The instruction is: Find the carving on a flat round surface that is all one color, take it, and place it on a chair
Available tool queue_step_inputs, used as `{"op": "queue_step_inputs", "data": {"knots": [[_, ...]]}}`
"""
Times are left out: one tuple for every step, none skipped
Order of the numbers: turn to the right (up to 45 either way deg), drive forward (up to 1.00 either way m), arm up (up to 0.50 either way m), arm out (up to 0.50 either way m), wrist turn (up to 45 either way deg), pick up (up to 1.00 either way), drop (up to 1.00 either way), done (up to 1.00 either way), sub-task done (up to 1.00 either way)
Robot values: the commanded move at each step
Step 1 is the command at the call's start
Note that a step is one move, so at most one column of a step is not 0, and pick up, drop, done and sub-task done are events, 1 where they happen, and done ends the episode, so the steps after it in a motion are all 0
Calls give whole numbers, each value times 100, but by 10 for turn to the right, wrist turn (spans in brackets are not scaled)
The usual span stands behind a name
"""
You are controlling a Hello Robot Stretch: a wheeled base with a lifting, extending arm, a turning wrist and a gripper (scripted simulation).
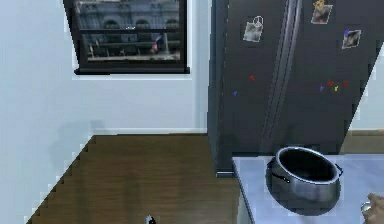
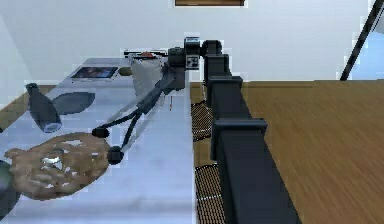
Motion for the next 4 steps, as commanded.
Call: {"op": "queue_step_inputs", "data": {"knots": [[0, 0, 0, 0, 450, 0, 0, 0, 0], [0, 0, 0, 0, 450, 0, 0, 0, 0], [0, 0, 0, 0, 450, 0, 0, 0, 0], [0, 0, 0, 0, 30, 0, 0, 0, 0]]}}
